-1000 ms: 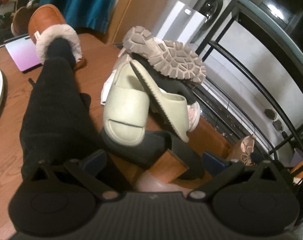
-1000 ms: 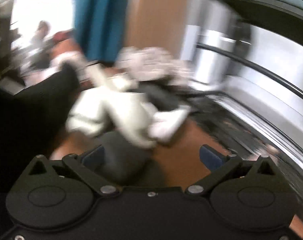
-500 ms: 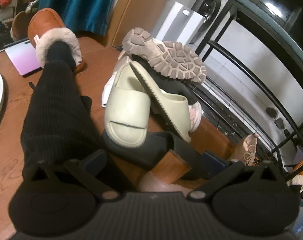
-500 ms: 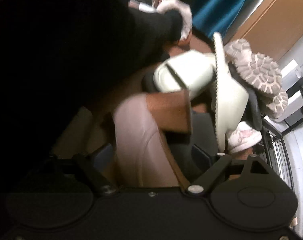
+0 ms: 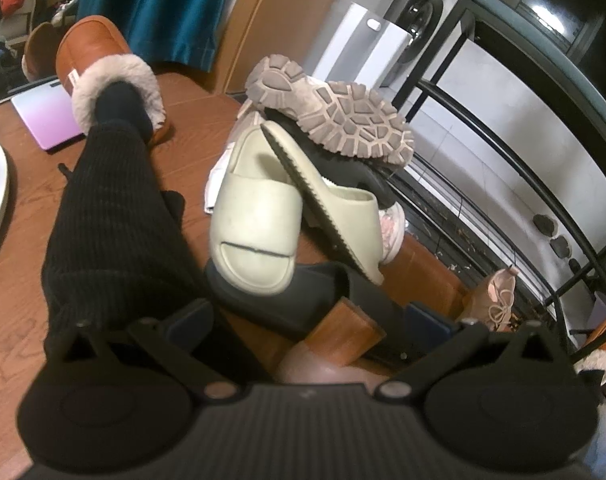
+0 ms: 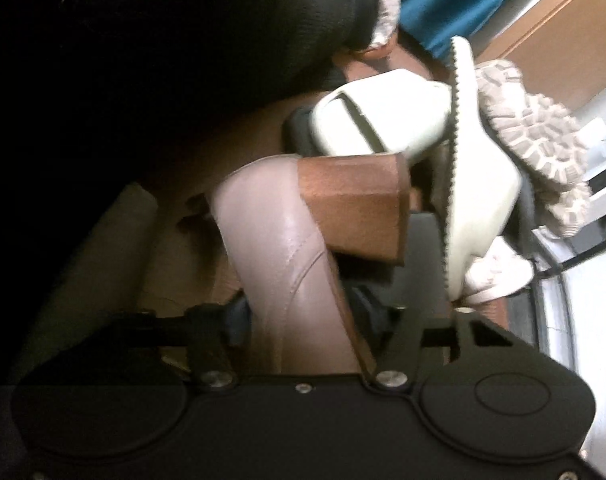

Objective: Organize scattered shoes
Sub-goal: 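Grasp the pink shoe's cork heel with the right tool while the left tool releases it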

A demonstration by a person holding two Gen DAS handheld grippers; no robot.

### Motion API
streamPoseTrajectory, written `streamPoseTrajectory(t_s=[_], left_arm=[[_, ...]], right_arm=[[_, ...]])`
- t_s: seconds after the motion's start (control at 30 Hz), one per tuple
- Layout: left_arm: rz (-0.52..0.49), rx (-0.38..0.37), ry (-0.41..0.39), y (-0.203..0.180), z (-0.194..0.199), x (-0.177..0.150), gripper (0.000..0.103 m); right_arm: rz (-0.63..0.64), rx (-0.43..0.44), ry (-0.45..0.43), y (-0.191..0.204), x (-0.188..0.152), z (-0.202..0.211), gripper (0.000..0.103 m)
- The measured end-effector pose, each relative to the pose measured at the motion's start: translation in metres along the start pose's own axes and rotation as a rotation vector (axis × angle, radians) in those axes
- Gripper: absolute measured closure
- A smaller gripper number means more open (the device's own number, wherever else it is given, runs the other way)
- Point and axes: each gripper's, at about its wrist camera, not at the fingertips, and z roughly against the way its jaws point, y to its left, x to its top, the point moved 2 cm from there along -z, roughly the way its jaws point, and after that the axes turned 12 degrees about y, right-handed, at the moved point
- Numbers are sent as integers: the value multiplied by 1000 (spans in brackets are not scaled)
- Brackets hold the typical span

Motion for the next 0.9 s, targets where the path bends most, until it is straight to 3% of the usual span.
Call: streamPoseTrajectory(t_s=[0.07, 0.23, 0.33, 0.4, 0.6, 0.73, 0.8, 0.9], left_arm=[[2, 0, 1, 0, -1, 0, 1], [2, 7, 4, 1, -1, 2, 1], [4, 18, 3, 0, -2, 2, 1], [4, 35, 8, -1, -4, 3, 1], [-20, 100, 44, -9, -19, 9, 1], [4, 111, 43, -14, -25, 12, 1], [19, 119, 32, -17, -29, 13, 1], [30, 170, 12, -30, -40, 14, 1]], right_arm=[[-102, 57, -21, -13, -2, 5, 65], [-554, 280, -62, -67, -21, 16, 69], [-950, 464, -92, -105, -60, 13, 70], [-1116, 515, -123, -117, -88, 14, 70], [-1418, 506, -272, -135, -168, 47, 70], [-1540, 403, -369, -155, -219, 75, 70], [-1597, 351, -369, -165, -249, 80, 70], [-1689, 296, -299, -170, -295, 76, 70]])
